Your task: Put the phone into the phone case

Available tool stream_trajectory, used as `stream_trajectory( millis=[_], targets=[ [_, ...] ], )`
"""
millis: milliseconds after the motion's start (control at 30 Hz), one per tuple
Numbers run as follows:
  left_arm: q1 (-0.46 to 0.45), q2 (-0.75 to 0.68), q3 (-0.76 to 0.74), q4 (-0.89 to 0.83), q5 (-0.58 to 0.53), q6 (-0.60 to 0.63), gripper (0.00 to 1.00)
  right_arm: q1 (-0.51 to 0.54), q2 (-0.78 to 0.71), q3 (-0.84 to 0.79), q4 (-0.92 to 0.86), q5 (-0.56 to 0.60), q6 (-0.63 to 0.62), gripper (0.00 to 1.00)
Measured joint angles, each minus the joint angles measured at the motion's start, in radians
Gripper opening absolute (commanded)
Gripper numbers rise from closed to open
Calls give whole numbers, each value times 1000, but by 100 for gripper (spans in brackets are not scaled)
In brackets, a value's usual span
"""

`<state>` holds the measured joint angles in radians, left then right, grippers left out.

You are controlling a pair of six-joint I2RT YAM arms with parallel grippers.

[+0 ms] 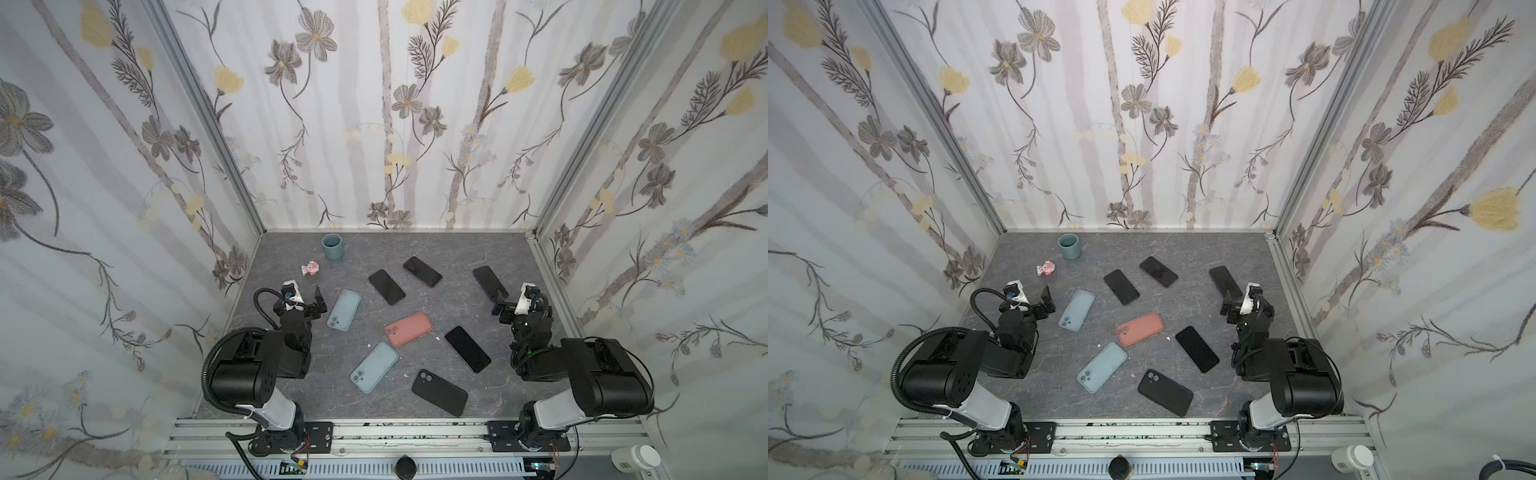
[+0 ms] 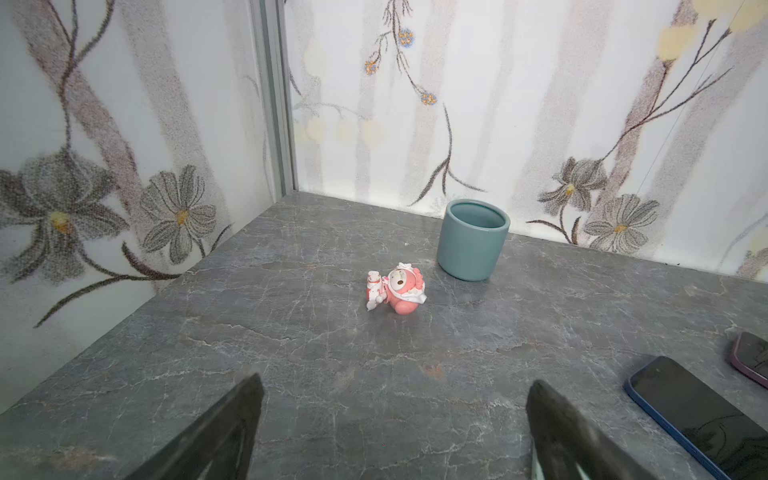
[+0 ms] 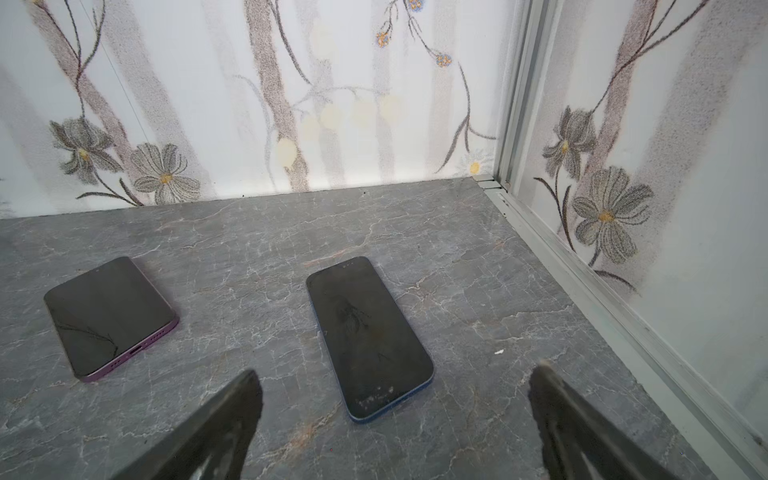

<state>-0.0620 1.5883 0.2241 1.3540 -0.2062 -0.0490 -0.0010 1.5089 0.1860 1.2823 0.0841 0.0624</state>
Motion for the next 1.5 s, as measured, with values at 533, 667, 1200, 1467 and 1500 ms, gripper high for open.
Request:
stream_trajectory(
  millis=[533, 667, 1200, 1467, 1500],
  targets=[
    [0, 0, 0, 0, 0, 2, 100, 0, 0, 0, 0, 0, 0, 100],
    [0, 0, 0, 0, 0, 2, 100, 0, 0, 0, 0, 0, 0, 100],
    [0, 0, 0, 0, 0, 2, 100, 0, 0, 0, 0, 0, 0, 100],
    [10, 0, 8, -21, 24, 1, 100, 0, 0, 0, 0, 0, 0, 100],
    [11, 0, 9, -27, 27, 1, 100, 0, 0, 0, 0, 0, 0, 100]
  ],
)
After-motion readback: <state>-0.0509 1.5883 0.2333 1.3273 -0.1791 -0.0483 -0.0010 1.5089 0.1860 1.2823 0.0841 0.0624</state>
